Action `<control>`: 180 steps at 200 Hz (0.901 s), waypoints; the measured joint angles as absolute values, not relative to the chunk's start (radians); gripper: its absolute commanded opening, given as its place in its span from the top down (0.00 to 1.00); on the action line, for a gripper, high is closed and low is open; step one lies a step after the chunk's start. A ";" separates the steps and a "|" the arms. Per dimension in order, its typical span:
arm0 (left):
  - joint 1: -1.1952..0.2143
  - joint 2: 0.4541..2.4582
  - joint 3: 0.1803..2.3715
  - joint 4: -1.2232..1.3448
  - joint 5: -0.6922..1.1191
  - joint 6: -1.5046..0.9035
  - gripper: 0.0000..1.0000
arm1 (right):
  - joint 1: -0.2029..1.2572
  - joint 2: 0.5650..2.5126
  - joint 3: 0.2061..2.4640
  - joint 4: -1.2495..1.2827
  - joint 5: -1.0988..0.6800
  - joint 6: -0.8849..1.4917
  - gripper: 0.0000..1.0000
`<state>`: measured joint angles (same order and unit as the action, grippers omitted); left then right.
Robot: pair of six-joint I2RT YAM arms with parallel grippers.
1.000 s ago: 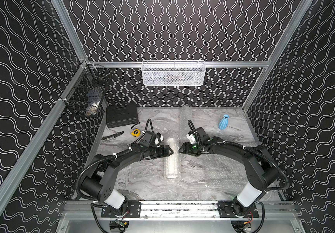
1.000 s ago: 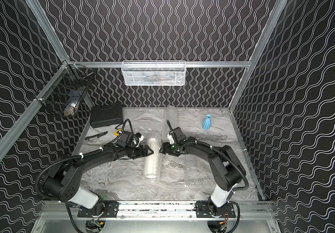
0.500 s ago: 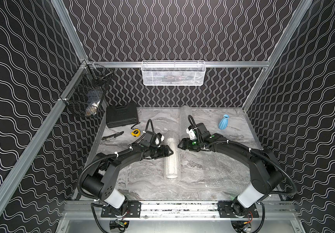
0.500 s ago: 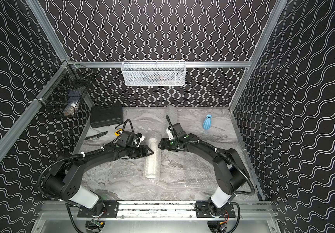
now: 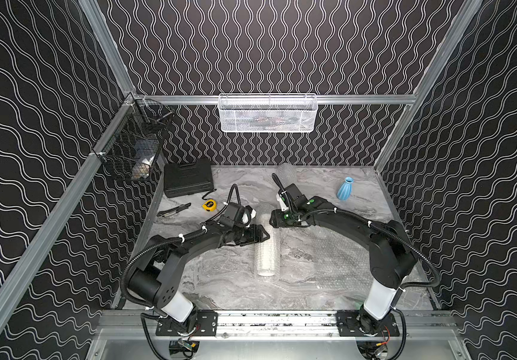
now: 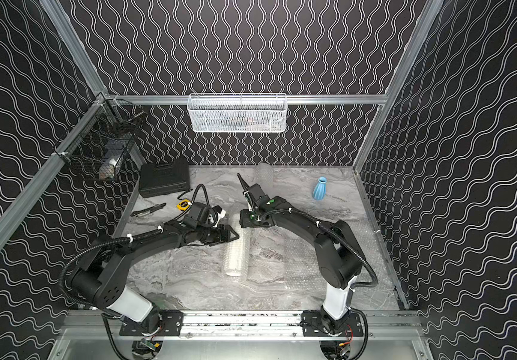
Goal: Unwrap the vase from the bubble wrap
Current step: Unwrap the bubble wrap at the center of the board.
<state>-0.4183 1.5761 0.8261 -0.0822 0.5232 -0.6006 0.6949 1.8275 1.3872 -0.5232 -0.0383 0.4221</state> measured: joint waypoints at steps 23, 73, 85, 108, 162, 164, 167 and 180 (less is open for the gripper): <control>-0.420 1.576 0.826 -0.083 0.523 -0.602 0.27 | 0.711 1.855 1.417 -0.556 0.003 0.407 0.44; -0.429 1.576 0.826 -0.084 0.522 -0.607 0.27 | 0.737 1.899 1.460 -0.595 0.070 0.391 0.47; -0.430 1.576 0.826 -0.084 0.521 -0.607 0.27 | 0.746 1.907 1.473 -0.605 0.095 0.387 0.48; -0.433 1.576 0.825 -0.083 0.519 -0.608 0.27 | 0.764 1.929 1.505 -0.629 0.150 0.384 0.52; -0.440 1.576 0.825 -0.079 0.512 -0.608 0.27 | 0.792 1.953 1.541 -0.669 0.268 0.385 0.59; -0.440 1.576 0.825 -0.079 0.512 -0.608 0.27 | 0.792 1.953 1.541 -0.669 0.270 0.385 0.59; -0.440 1.576 0.825 -0.078 0.512 -0.608 0.27 | 0.792 1.953 1.541 -0.669 0.273 0.385 0.60; -0.441 1.576 0.825 -0.078 0.511 -0.608 0.27 | 0.792 1.950 1.538 -0.670 0.283 0.387 0.62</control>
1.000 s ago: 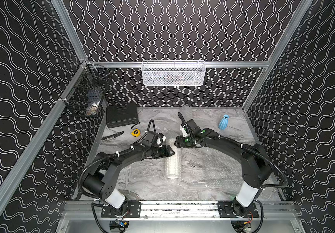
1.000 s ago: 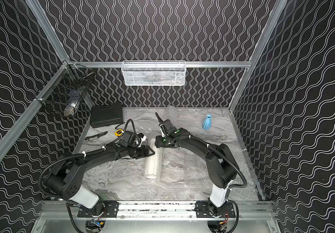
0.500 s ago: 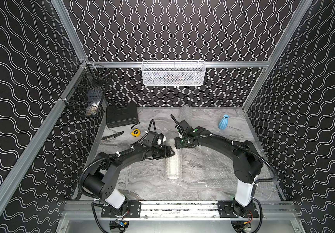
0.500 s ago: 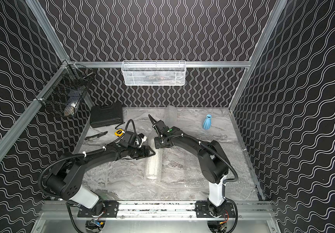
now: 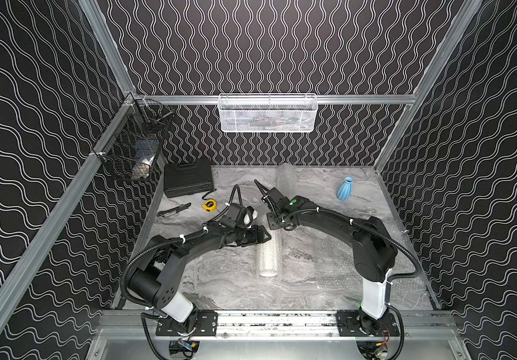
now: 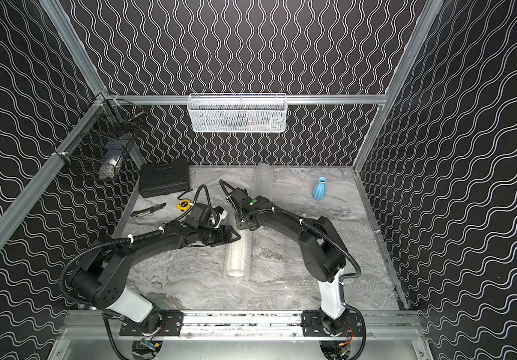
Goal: Unwrap the vase from the bubble wrap
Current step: Unwrap the bubble wrap at the center of the board.
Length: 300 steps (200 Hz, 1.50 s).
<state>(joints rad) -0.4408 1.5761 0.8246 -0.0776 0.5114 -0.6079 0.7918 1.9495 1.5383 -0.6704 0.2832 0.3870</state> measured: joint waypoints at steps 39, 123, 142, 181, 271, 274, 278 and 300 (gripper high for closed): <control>-0.442 1.576 0.818 -0.073 0.512 -0.608 0.27 | 0.792 1.932 1.519 -0.675 0.309 0.393 0.64; -0.451 1.576 0.814 -0.065 0.520 -0.611 0.27 | 0.792 1.964 1.534 -0.680 0.330 0.401 0.64; -0.451 1.576 0.816 -0.068 0.520 -0.611 0.27 | 0.792 1.974 1.543 -0.681 0.345 0.405 0.66; -0.451 1.576 0.816 -0.072 0.520 -0.611 0.27 | 0.793 2.000 1.568 -0.682 0.373 0.412 0.69; -0.452 1.565 0.807 -0.075 0.520 -0.606 0.27 | 0.795 2.053 1.608 -0.675 0.418 0.429 0.67; -0.452 1.565 0.807 -0.075 0.520 -0.606 0.27 | 0.795 2.056 1.609 -0.676 0.420 0.429 0.67; -0.452 1.565 0.805 -0.073 0.520 -0.606 0.27 | 0.795 2.057 1.611 -0.677 0.423 0.429 0.67; -0.452 1.564 0.804 -0.072 0.520 -0.606 0.27 | 0.795 2.065 1.621 -0.675 0.431 0.429 0.69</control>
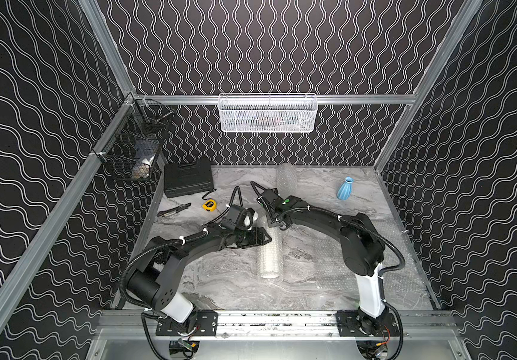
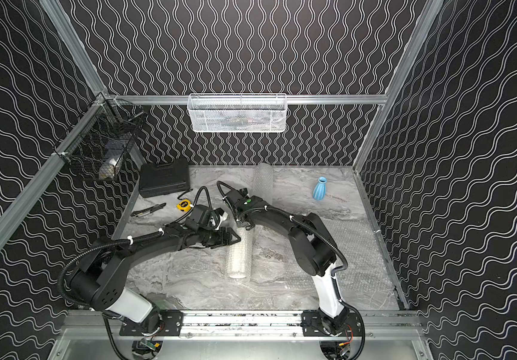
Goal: Unwrap the vase from the bubble wrap
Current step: Unwrap the bubble wrap at the center of the board.
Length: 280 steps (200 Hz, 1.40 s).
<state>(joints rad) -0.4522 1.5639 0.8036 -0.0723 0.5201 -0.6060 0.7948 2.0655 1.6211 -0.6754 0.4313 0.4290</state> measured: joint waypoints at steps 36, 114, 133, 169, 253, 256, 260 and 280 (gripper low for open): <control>-0.452 1.562 0.797 -0.064 0.521 -0.606 0.27 | 0.795 2.072 1.625 -0.671 0.431 0.430 0.76; -0.453 1.551 0.778 -0.054 0.527 -0.607 0.27 | 0.779 1.973 1.502 -0.541 0.374 0.503 0.82; -0.453 1.549 0.776 -0.054 0.527 -0.607 0.27 | 0.766 1.962 1.478 -0.522 0.347 0.519 0.82; -0.453 1.542 0.772 -0.057 0.524 -0.607 0.27 | 0.739 1.933 1.438 -0.488 0.298 0.553 0.82; -0.454 1.531 0.761 -0.053 0.515 -0.612 0.27 | 0.680 1.833 1.315 -0.448 0.169 0.595 0.63; -0.454 1.531 0.760 -0.052 0.515 -0.612 0.27 | 0.677 1.829 1.311 -0.447 0.162 0.595 0.62; -0.454 1.531 0.760 -0.052 0.515 -0.612 0.27 | 0.674 1.826 1.307 -0.446 0.151 0.594 0.61; -0.454 1.530 0.759 -0.052 0.515 -0.612 0.27 | 0.672 1.810 1.288 -0.444 0.102 0.593 0.57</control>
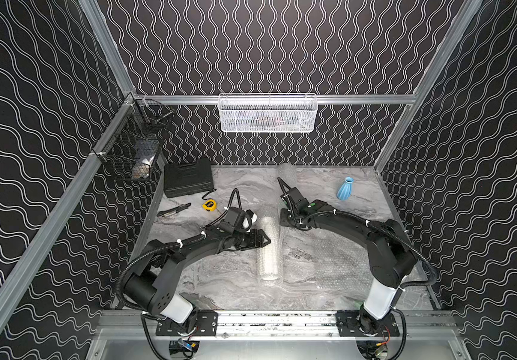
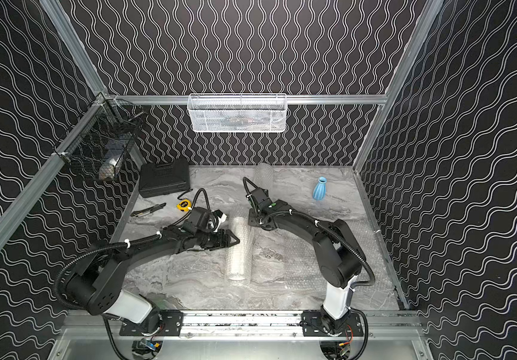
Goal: Unwrap the vase from the bubble wrap
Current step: Unwrap the bubble wrap at the center of the board.
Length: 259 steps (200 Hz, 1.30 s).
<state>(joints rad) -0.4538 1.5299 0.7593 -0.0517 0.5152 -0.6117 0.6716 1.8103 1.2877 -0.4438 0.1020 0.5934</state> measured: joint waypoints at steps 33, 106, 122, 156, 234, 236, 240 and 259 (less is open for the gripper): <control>-0.454 1.527 0.757 -0.052 0.516 -0.612 0.27 | 0.672 1.785 1.258 -0.444 0.012 0.583 0.55; -0.454 1.526 0.753 -0.047 0.516 -0.627 0.27 | 0.683 1.741 1.243 -0.483 -0.077 0.511 0.54; -0.454 1.526 0.753 -0.047 0.516 -0.627 0.27 | 0.688 1.741 1.241 -0.503 -0.094 0.500 0.54; -0.455 1.526 0.753 -0.046 0.516 -0.627 0.27 | 0.700 1.741 1.237 -0.531 -0.123 0.460 0.55; -0.455 1.526 0.753 -0.046 0.515 -0.630 0.27 | 0.732 1.752 1.266 -0.645 -0.075 0.410 0.58; -0.455 1.526 0.753 -0.046 0.515 -0.630 0.27 | 0.733 1.752 1.267 -0.648 -0.074 0.408 0.58; -0.455 1.526 0.753 -0.046 0.515 -0.630 0.27 | 0.735 1.752 1.269 -0.654 -0.067 0.407 0.58; -0.455 1.526 0.753 -0.046 0.514 -0.631 0.27 | 0.743 1.752 1.276 -0.680 -0.052 0.402 0.58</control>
